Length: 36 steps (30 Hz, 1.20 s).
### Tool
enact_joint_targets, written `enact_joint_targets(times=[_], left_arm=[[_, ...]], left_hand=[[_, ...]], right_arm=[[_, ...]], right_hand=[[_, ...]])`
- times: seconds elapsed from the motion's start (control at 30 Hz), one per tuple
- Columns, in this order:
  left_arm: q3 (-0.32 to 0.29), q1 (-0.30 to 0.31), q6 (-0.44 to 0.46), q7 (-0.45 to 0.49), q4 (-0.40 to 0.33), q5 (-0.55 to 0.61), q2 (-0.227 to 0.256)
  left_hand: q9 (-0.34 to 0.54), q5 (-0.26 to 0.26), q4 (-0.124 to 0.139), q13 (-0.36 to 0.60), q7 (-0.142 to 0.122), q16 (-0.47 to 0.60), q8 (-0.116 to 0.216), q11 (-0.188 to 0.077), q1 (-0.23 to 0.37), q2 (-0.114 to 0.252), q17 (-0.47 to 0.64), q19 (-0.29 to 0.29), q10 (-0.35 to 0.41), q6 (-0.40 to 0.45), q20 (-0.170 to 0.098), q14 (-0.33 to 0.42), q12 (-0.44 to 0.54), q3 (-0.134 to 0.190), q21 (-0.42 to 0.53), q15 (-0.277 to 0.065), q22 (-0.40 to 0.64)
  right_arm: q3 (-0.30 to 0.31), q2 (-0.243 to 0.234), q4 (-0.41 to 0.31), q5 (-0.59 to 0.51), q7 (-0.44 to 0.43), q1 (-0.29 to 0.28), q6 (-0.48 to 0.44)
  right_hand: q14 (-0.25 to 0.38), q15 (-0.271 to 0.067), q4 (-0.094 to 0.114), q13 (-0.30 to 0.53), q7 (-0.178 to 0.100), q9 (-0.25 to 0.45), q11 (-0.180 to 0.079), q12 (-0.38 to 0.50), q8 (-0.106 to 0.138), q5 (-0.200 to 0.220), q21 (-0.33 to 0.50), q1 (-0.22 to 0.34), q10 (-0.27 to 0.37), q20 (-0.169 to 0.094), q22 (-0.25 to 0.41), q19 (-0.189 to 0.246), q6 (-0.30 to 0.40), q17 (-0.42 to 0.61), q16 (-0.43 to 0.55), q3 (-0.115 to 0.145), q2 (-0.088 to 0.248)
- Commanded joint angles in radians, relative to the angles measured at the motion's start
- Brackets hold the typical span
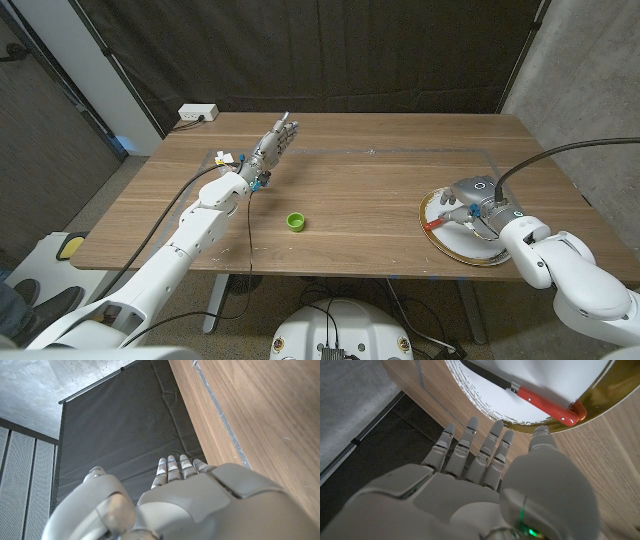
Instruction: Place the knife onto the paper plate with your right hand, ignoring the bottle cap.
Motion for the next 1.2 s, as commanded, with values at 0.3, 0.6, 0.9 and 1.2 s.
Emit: enact_joint_targets(times=[0.3, 0.6, 0.9, 1.2], left_arm=[[0.006, -0.006, 0.013, -0.013, 0.002, -0.001, 0.006], [-0.002, 0.0, 0.022, -0.011, -0.02, -0.003, 0.021], [-0.005, -0.002, 0.028, -0.016, -0.029, -0.006, 0.029], [-0.013, 0.008, 0.024, -0.001, -0.041, -0.005, 0.029]], left_hand=[[0.001, -0.001, 0.002, 0.002, 0.001, -0.001, 0.0, 0.003, 0.01, -0.003, 0.002, -0.002, 0.004, 0.007, -0.006, -0.001, 0.003, -0.003, 0.009, -0.002, 0.001], [0.002, -0.001, 0.002, 0.002, 0.002, -0.001, 0.0, 0.0, 0.01, -0.002, 0.002, -0.002, 0.003, 0.006, -0.005, -0.001, 0.002, -0.005, 0.009, -0.001, 0.001], [0.002, -0.001, 0.002, 0.002, 0.0, -0.001, -0.001, 0.0, 0.011, -0.001, 0.002, -0.003, 0.002, 0.005, -0.005, -0.001, 0.002, -0.006, 0.009, -0.001, 0.001], [0.002, -0.002, 0.002, 0.002, 0.001, -0.001, -0.001, 0.001, 0.011, -0.001, 0.002, -0.003, 0.001, 0.007, -0.005, -0.001, 0.002, -0.008, 0.009, -0.001, 0.001]], right_arm=[[0.158, 0.154, -0.029, 0.113, -0.161, -0.085, 0.097], [0.162, 0.273, -0.009, 0.165, -0.285, -0.063, 0.143], [0.176, 0.388, 0.03, 0.287, -0.407, -0.02, 0.233], [0.201, 0.471, 0.09, 0.453, -0.485, 0.026, 0.36]], right_hand=[[-0.025, -0.085, 0.005, -0.006, -0.002, -0.002, 0.005, -0.004, -0.007, 0.015, 0.002, -0.017, -0.021, -0.006, 0.003, 0.009, 0.004, 0.002, -0.007, -0.006, -0.001], [-0.063, -0.085, 0.014, -0.013, -0.002, -0.005, 0.011, -0.012, -0.012, 0.024, 0.001, -0.034, -0.046, -0.011, 0.003, 0.012, 0.006, 0.003, -0.012, -0.009, 0.004], [-0.094, -0.082, 0.02, -0.019, -0.002, -0.008, 0.022, -0.013, -0.02, 0.029, 0.005, -0.048, -0.059, -0.031, 0.004, 0.028, 0.0, 0.004, -0.014, -0.013, 0.007], [-0.116, -0.074, 0.026, -0.023, -0.001, -0.01, 0.029, -0.02, -0.028, 0.033, 0.005, -0.061, -0.09, -0.036, 0.004, 0.032, -0.009, 0.005, -0.012, -0.017, 0.009]])
